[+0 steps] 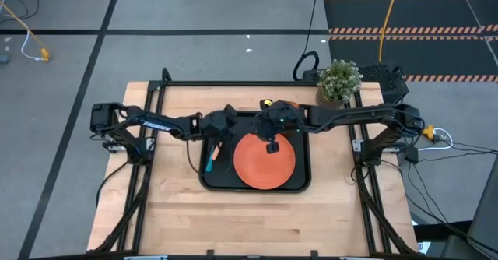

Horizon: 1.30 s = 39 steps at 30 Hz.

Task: Pick and place plate/cup/fork/spoon on tray
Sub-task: Adjust the orange fork on the black serving tray

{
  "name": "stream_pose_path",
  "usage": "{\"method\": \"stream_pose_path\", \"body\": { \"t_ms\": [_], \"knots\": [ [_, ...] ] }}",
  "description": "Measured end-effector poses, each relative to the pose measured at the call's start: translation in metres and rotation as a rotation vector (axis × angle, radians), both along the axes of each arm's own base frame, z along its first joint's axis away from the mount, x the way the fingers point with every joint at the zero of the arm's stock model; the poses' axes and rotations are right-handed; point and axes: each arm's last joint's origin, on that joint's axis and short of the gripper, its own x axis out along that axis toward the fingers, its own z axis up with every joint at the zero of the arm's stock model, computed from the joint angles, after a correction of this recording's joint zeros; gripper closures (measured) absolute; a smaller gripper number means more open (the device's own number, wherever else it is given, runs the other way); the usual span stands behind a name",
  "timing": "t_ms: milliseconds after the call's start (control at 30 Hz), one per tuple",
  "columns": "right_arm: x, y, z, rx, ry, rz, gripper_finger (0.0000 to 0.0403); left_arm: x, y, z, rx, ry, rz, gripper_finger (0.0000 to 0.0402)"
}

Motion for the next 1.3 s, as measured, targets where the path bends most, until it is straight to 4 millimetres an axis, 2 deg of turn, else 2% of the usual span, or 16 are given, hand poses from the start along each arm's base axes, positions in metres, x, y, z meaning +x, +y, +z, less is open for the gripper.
{"method": "stream_pose_path", "body": {
  "t_ms": [200,333,533,600,733,833,900,1000,1100,1200,1300],
  "knots": [
    [-0.009,0.001,0.015,0.003,-0.043,-0.005,0.0284,0.008,0.001,0.013,0.023,-0.166,0.003,0.0321],
    [-0.013,0.001,0.019,0.001,-0.044,-0.008,0.0284,0.012,0.002,0.022,0.041,-0.263,0.004,0.0321],
    [-0.016,0.001,0.022,0.028,-0.044,-0.028,0.0284,0.014,0.002,0.026,-0.03,-0.366,0.045,0.0321],
    [-0.017,0.001,0.02,0.029,-0.015,-0.03,0.0284,0.015,0.0,0.026,-0.156,-0.433,0.072,0.0321],
    [-0.02,0.0,0.016,0.0,0.034,-0.062,0.0284,0.017,-0.008,0.027,-0.527,-0.608,0.18,0.0321],
    [-0.02,-0.002,0.019,-0.007,0.032,-0.068,0.0284,0.019,-0.009,0.034,-0.672,-0.76,0.247,0.0321],
    [-0.019,-0.002,0.022,-0.005,0.023,-0.068,0.0284,0.018,-0.008,0.038,-0.684,-0.827,0.32,0.0321],
    [-0.018,-0.002,0.026,-0.023,0.011,-0.054,0.0284,0.009,-0.003,0.044,-0.565,-0.899,0.54,0.0321],
    [-0.017,-0.003,0.03,-0.047,0.006,-0.037,0.0284,-0.011,0.005,0.057,-0.491,-0.949,0.747,0.0321],
    [-0.015,-0.007,0.037,-0.075,-0.012,-0.032,0.0284,-0.034,0.008,0.074,-0.587,-0.951,0.808,0.0321],
    [-0.008,-0.013,0.044,-0.101,-0.03,-0.032,0.0284,-0.06,0.014,0.09,-0.789,-0.948,0.83,0.0321]
  ]
}}
